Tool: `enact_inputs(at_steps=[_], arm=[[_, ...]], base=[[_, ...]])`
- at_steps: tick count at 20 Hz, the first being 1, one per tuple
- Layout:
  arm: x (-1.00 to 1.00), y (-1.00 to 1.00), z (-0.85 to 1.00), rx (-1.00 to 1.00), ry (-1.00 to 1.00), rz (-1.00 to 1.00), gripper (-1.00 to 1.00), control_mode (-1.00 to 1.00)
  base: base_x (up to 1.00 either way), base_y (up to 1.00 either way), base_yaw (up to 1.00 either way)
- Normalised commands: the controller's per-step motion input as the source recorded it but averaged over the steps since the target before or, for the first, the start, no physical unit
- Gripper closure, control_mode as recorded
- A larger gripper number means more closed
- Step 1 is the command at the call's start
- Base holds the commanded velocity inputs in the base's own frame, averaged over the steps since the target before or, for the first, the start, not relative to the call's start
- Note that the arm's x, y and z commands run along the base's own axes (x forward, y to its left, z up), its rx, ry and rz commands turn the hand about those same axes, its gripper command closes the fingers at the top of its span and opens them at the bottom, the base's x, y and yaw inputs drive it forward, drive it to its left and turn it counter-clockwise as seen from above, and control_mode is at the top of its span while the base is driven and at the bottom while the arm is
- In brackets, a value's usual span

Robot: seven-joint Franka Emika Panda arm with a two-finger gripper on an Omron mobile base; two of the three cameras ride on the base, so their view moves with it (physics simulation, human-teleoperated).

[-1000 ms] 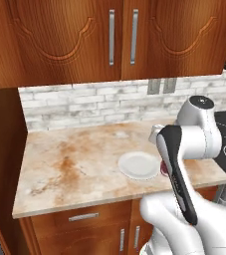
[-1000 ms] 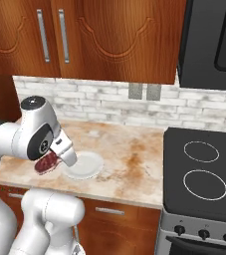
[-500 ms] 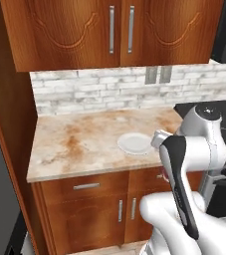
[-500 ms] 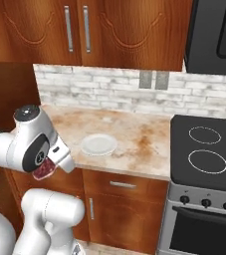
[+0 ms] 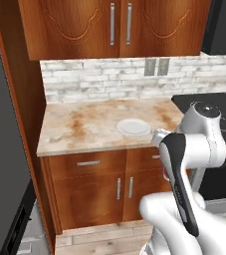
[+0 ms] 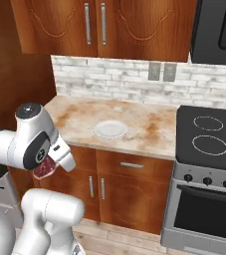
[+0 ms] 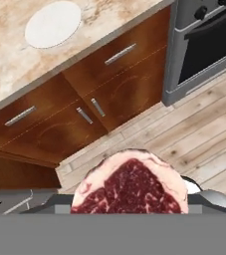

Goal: Place the steak on the counter behind the older steak on the same shelf of the fridge to maintain FIFO order. Close the fridge door when finished.

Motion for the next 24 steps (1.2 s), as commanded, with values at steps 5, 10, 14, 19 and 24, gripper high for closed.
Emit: enact_inputs(at_steps=[5, 10, 14, 19, 24], arm=[[0.00, 0.00, 0.00, 0.00, 0.00, 0.00, 1.00, 1.00], [0.00, 0.00, 0.00, 0.00, 0.00, 0.00, 1.00, 1.00], [0.00, 0.00, 0.00, 0.00, 0.00, 0.00, 1.00, 1.00], [0.00, 0.00, 0.00, 0.00, 0.00, 0.00, 1.00, 1.00], [0.00, 0.00, 0.00, 0.00, 0.00, 0.00, 1.00, 1.00]], base=[[-1.00, 0.21, 0.10], [-0.97, 0.35, 0.13], [-0.78, 0.67, 0.24], [-0.69, 0.78, 0.37], [-0.59, 0.89, 0.45]])
